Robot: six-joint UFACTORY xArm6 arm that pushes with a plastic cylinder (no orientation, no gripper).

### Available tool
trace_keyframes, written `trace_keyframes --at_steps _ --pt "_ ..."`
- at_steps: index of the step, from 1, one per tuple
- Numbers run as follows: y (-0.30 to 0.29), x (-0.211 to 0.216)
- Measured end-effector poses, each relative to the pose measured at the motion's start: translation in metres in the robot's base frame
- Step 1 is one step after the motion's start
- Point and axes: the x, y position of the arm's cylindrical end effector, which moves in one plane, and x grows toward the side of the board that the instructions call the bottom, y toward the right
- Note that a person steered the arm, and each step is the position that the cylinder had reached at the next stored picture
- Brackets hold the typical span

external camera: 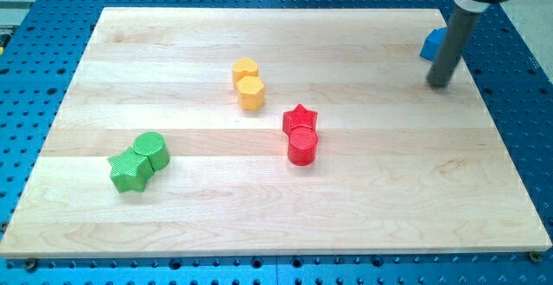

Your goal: Move the triangle slightly upwards

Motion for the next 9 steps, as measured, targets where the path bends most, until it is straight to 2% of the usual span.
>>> trace_keyframes --at_steps 1,2,3,4,8,9 --pt "0.045 0.000" --pt "0.078 -0.026" --pt "0.067 -0.075" --pt "0.049 -0.094" --pt "0.040 -0.099" --pt "0.045 -0.059"
